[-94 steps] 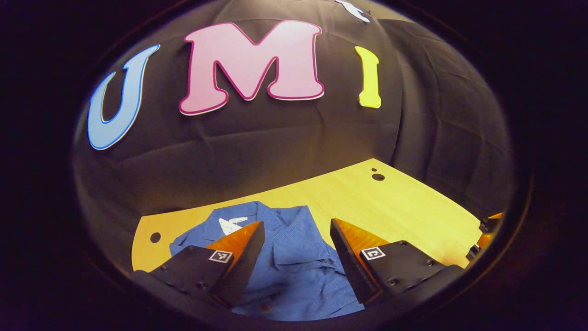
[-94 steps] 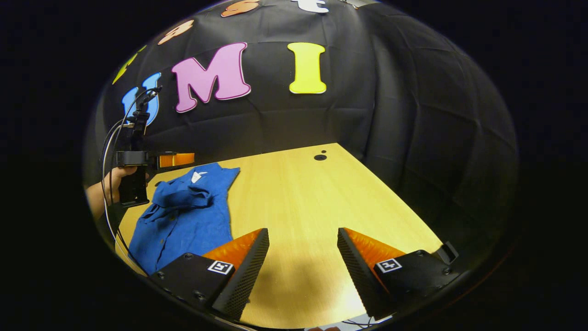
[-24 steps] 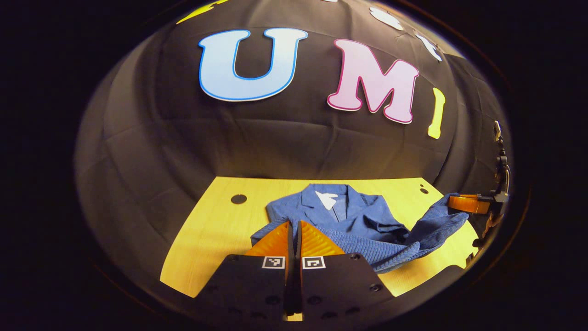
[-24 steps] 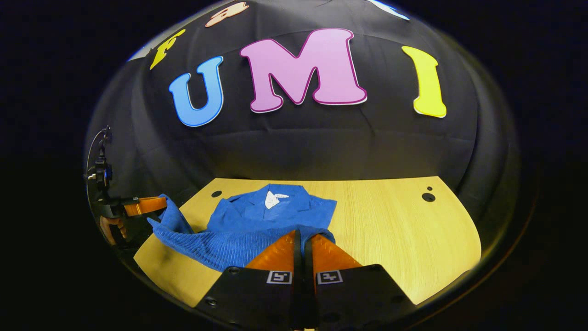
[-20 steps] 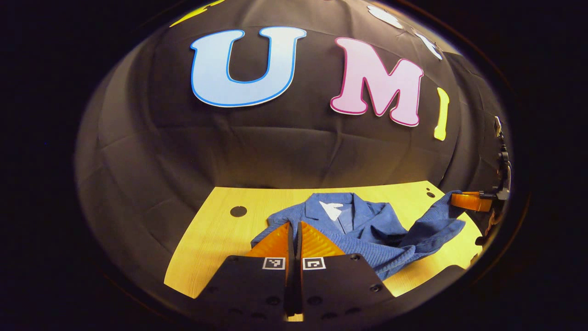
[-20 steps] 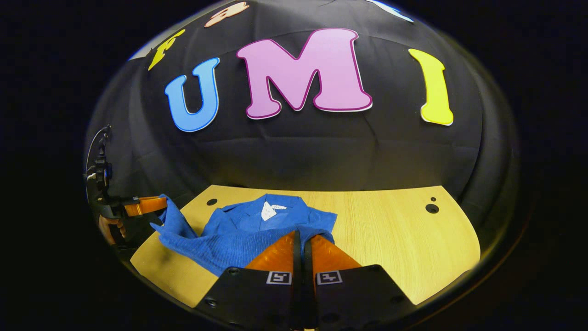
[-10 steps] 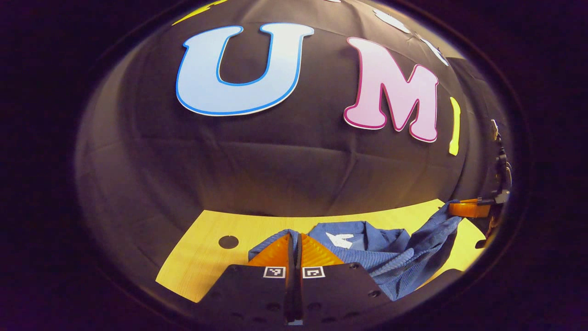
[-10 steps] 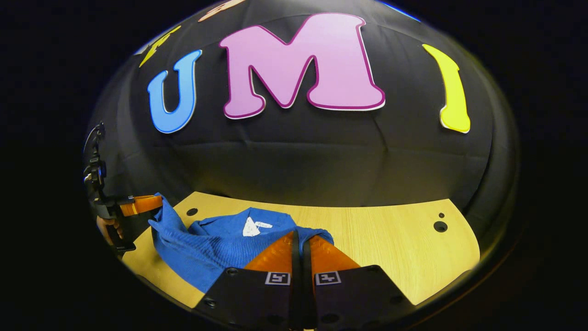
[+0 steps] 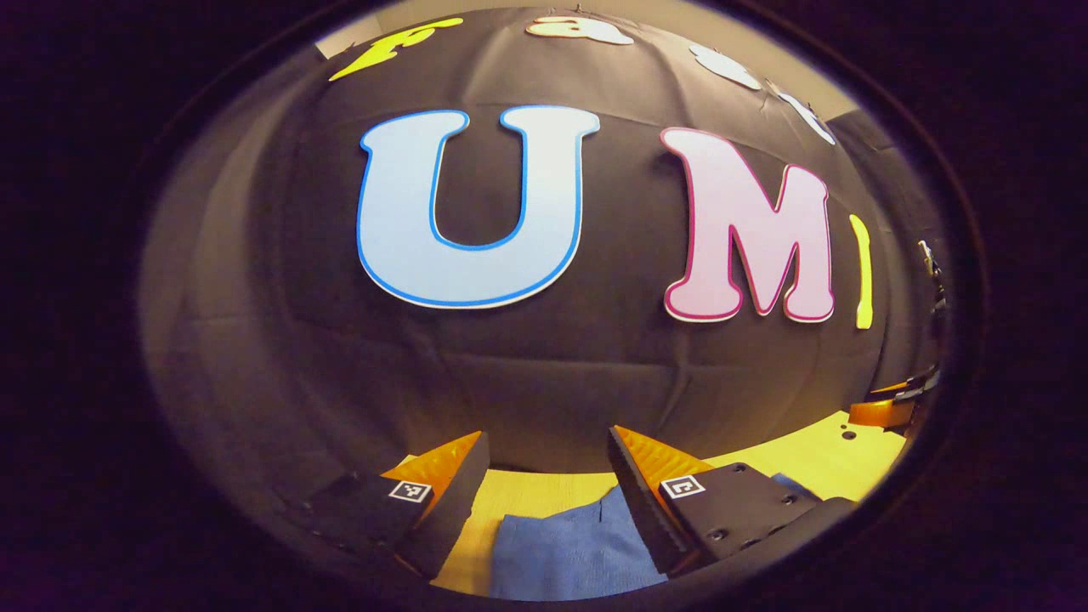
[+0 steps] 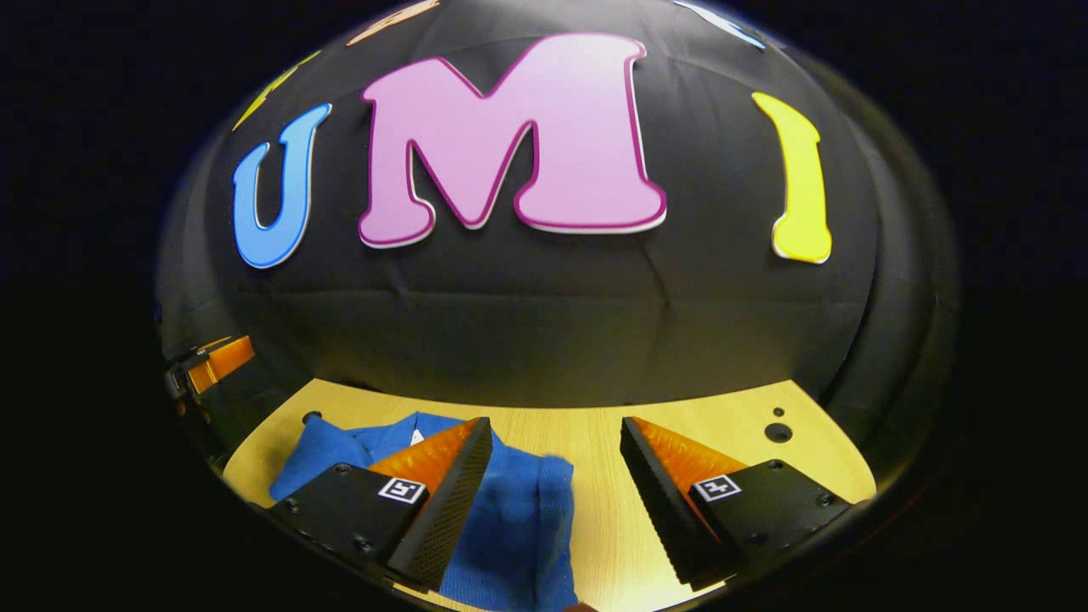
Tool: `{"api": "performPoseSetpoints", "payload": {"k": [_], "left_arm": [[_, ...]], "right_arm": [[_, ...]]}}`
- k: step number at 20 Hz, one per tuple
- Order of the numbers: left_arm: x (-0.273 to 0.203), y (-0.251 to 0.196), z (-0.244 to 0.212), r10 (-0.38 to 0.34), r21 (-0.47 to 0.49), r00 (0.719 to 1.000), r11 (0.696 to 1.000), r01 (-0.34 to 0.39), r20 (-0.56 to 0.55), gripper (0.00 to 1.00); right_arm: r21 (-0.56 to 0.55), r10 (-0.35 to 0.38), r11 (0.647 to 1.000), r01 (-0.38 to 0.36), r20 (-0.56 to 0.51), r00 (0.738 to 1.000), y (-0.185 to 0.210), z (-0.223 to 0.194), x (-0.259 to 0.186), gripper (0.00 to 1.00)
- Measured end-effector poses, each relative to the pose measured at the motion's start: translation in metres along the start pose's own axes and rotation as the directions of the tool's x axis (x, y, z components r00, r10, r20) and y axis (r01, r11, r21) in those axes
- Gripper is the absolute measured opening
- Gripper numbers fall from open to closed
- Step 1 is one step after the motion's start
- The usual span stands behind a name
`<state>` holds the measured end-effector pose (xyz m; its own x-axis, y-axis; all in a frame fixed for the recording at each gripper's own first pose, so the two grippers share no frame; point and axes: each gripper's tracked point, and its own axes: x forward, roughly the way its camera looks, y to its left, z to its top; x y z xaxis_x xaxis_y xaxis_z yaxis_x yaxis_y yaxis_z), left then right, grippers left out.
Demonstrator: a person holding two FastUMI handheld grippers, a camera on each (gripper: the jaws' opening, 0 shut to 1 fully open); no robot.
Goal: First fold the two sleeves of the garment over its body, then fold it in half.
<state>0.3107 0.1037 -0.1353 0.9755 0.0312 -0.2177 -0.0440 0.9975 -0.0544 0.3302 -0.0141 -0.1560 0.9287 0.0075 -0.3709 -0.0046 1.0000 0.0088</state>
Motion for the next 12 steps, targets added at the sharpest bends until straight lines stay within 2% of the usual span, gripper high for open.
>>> {"api": "performPoseSetpoints", "payload": {"k": [2, 5, 9, 12], "left_arm": [[-0.018, 0.000, 0.010, 0.020, 0.006, 1.000, 1.000, -0.020, -0.005, 0.81], [-0.068, -0.007, 0.037, 0.027, 0.002, 0.998, 1.000, -0.027, 0.050, 0.80], [-0.134, -0.012, 0.065, 0.035, 0.033, 0.992, 0.999, -0.039, 0.120, 0.80], [-0.187, -0.011, 0.080, 0.034, 0.042, 0.986, 0.998, -0.042, 0.163, 0.80]], "right_arm": [[0.013, 0.025, 1.000, -0.026, 0.076, 0.997, 0.009, 0.021, -0.033, 0.99], [-0.023, 0.053, 0.999, -0.049, 0.224, 0.973, 0.021, 0.056, -0.087, 0.98], [-0.071, 0.085, 0.995, -0.067, 0.282, 0.956, 0.034, 0.065, -0.157, 0.97], [-0.076, 0.078, 0.995, -0.057, 0.310, 0.947, 0.031, 0.067, -0.197, 0.96]]}}
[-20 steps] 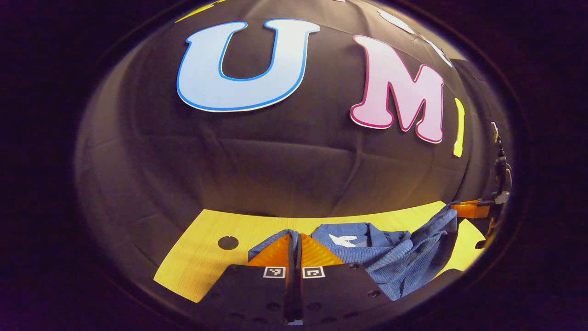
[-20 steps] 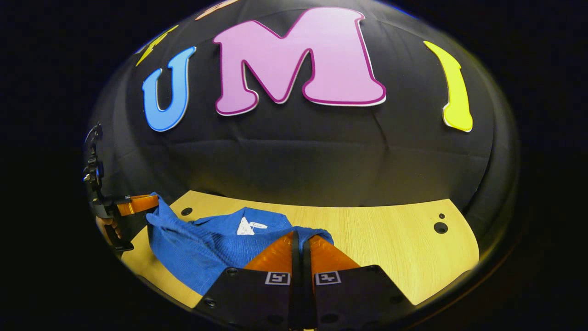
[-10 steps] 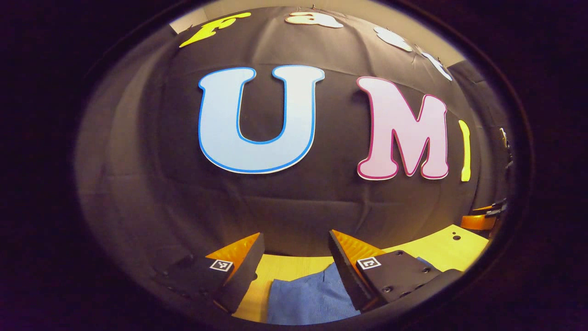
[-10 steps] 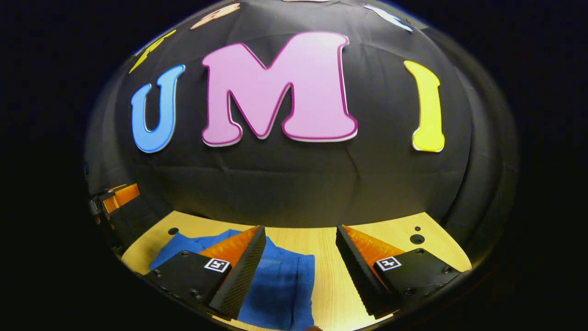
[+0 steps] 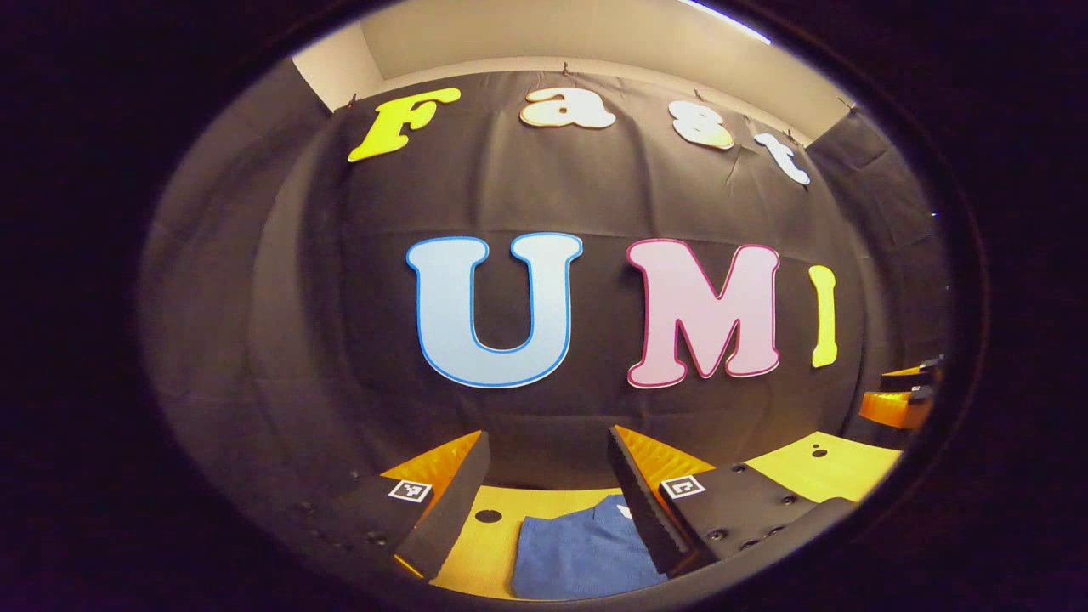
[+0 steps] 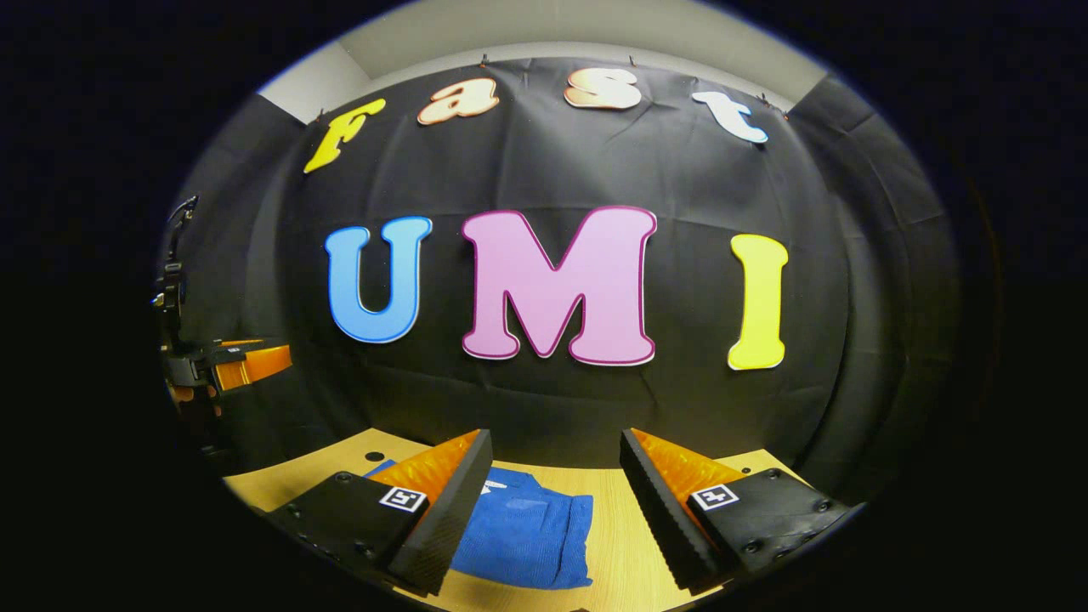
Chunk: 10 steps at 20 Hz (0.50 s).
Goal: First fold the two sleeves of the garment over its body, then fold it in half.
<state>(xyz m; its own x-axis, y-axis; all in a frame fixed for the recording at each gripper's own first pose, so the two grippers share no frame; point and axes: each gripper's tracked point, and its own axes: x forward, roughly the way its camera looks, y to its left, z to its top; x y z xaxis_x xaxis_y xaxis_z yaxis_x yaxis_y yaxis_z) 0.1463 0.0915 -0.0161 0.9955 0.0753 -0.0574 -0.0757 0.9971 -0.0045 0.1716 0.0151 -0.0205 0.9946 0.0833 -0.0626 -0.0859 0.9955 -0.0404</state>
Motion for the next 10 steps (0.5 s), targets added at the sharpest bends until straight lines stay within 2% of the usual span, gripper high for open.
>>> {"api": "performPoseSetpoints", "payload": {"k": [1, 5, 8, 10], "left_arm": [[-0.014, -0.001, 0.007, 0.004, -0.005, 1.000, 1.000, -0.004, 0.011, 0.82], [-0.061, -0.005, 0.026, 0.017, -0.025, 0.998, 1.000, -0.016, 0.064, 0.82], [-0.080, -0.002, 0.038, 0.029, -0.037, 0.994, 0.999, -0.026, 0.107, 0.82], [-0.084, -0.001, 0.040, 0.031, -0.065, 0.994, 0.998, -0.024, 0.107, 0.79]], "right_arm": [[0.004, -0.014, 1.000, 0.014, 0.000, 1.000, -0.002, 0.002, -0.012, 0.96], [0.029, 0.005, 1.000, -0.005, -0.002, 1.000, 0.011, 0.001, -0.046, 0.96], [-0.004, 0.029, 1.000, -0.029, -0.008, 1.000, 0.018, 0.002, -0.050, 0.96], [0.017, 0.038, 0.999, -0.038, 0.003, 0.999, 0.024, 0.010, -0.048, 0.96]]}}
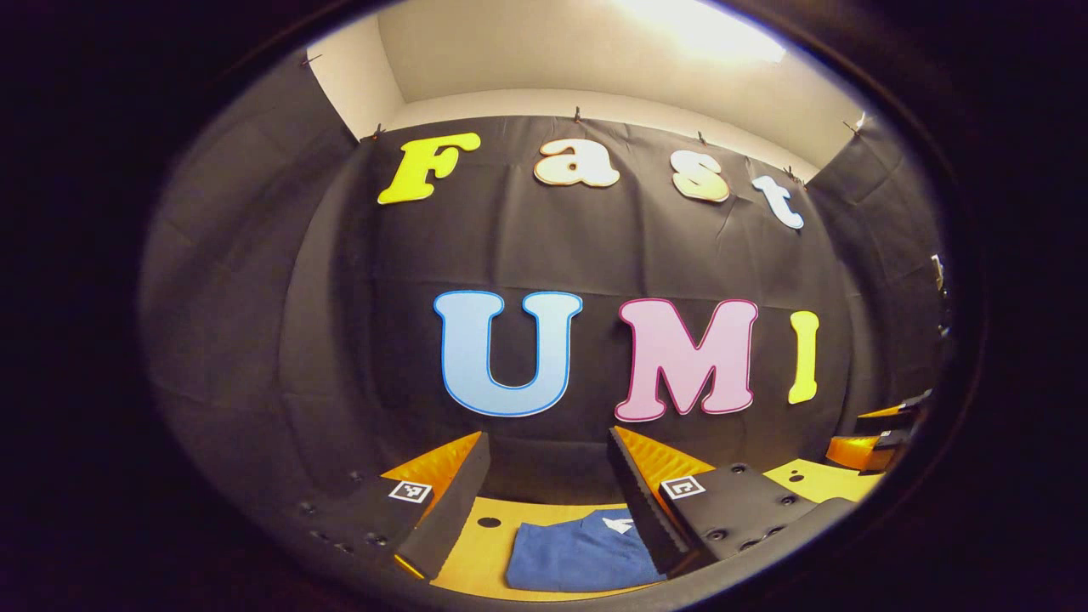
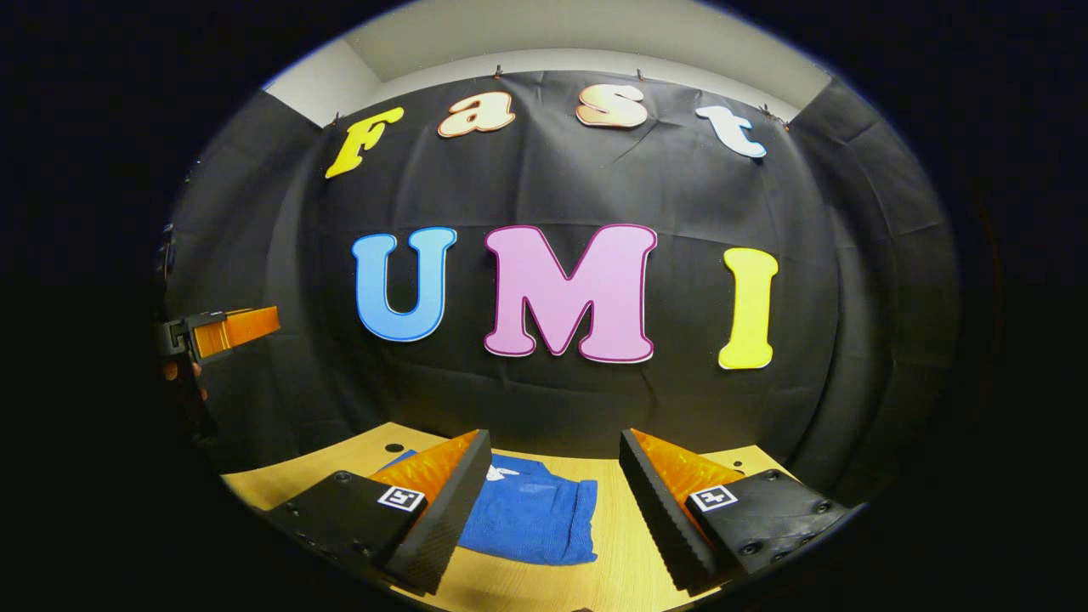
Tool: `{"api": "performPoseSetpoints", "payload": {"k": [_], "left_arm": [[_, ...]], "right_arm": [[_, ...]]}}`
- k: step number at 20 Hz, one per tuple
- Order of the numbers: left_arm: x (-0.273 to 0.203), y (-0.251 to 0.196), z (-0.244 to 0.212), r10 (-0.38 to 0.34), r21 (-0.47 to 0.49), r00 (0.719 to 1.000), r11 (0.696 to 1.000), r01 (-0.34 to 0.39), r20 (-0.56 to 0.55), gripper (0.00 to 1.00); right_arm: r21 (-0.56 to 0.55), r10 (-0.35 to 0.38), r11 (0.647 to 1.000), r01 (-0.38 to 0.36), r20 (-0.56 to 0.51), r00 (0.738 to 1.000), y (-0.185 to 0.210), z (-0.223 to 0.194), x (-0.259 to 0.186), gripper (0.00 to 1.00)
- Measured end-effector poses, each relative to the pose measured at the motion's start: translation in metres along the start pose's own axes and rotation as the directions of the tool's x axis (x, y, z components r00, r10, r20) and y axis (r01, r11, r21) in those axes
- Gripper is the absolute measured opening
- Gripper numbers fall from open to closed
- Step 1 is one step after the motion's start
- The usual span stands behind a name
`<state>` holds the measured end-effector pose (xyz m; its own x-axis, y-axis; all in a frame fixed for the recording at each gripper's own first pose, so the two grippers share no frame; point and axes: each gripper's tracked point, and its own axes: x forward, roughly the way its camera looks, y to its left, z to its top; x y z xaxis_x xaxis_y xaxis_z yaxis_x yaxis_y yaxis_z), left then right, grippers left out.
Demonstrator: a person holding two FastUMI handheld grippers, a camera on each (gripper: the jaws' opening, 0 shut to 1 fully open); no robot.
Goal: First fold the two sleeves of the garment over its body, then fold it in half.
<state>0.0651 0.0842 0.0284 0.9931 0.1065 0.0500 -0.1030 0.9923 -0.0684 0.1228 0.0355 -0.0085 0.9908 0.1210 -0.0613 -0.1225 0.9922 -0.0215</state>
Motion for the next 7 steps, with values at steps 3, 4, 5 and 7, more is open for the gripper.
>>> {"api": "performPoseSetpoints", "payload": {"k": [3, 4, 5, 7], "left_arm": [[-0.006, 0.006, 0.006, 0.011, -0.008, 1.000, 1.000, -0.011, 0.011, 0.82], [-0.008, 0.010, 0.007, 0.018, 0.004, 1.000, 1.000, -0.018, 0.016, 0.80], [-0.010, 0.012, 0.009, 0.023, 0.014, 1.000, 1.000, -0.023, 0.019, 0.80], [-0.015, 0.014, 0.010, 0.025, 0.018, 0.999, 1.000, -0.026, 0.020, 0.79]], "right_arm": [[0.019, 0.001, 1.000, -0.001, 0.036, 0.999, 0.006, 0.014, -0.001, 0.96], [0.013, 0.006, 1.000, -0.006, 0.044, 0.999, 0.008, 0.017, -0.002, 0.96], [0.006, 0.013, 1.000, -0.013, 0.046, 0.999, 0.013, 0.018, -0.003, 0.96], [0.000, 0.022, 1.000, -0.022, 0.027, 0.999, 0.018, 0.011, -0.004, 0.96]]}}
